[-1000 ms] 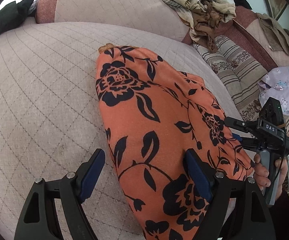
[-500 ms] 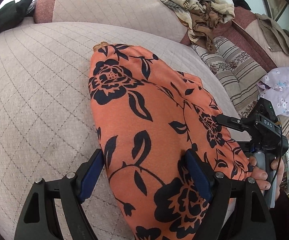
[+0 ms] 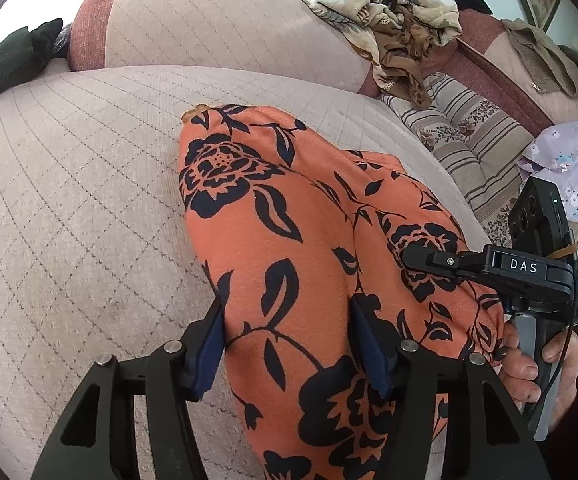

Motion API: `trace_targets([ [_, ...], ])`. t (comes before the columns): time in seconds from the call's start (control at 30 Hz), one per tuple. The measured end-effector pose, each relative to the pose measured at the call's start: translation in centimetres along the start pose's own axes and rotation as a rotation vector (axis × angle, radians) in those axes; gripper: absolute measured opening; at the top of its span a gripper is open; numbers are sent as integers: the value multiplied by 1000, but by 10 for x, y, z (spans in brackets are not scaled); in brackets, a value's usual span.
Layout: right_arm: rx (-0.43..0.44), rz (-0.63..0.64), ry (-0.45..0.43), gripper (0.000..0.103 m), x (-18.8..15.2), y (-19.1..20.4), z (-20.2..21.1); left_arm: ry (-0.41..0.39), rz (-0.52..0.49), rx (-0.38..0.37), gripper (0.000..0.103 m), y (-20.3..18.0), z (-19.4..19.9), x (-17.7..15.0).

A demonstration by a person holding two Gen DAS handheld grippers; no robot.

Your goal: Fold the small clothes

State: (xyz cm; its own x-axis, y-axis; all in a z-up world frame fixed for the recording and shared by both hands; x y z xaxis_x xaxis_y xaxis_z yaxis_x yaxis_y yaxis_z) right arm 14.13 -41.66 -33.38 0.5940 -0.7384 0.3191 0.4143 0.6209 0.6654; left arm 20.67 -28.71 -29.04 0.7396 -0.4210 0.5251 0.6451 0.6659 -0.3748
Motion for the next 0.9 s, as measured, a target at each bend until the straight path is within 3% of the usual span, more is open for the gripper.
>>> trace_targets([
  [0.37, -24, 101, -84, 44, -2, 29, 13, -45, -36, 21, 45, -5, 26, 1],
  [0.6, 3, 126, -140, 44, -1, 46, 18, -110, -73, 39, 27, -7, 56, 3],
  [0.7, -33, 135, -132, 43, -3, 48, 13, -109, -57, 52, 26, -1, 60, 4],
  [0.77, -76, 90, -98, 43, -3, 37, 6, -71, -4, 81, 33, 12, 51, 3],
  [0.83, -81, 13, -62, 49, -1, 21, 2, -44, 61, 66, 61, 25, 42, 2],
  [0.9, -44, -83, -25, 56, 0, 4, -2, -26, 116, 29, 67, 35, 39, 2],
])
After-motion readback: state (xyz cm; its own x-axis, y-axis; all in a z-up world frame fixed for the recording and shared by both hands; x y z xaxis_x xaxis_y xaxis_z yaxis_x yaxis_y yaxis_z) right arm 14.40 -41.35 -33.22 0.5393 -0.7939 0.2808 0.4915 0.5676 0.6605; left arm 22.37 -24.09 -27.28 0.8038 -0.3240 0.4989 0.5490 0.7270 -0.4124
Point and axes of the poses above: each gripper's, at about its wrist camera, not at the fingertips, and z roughly against the way its jaws point, y to its left, x to its top, the point moved 4 cm from there along -z, roughly the way its jaws point, and after that the axes turned 3 degrees about z, right-handed, at the moved point
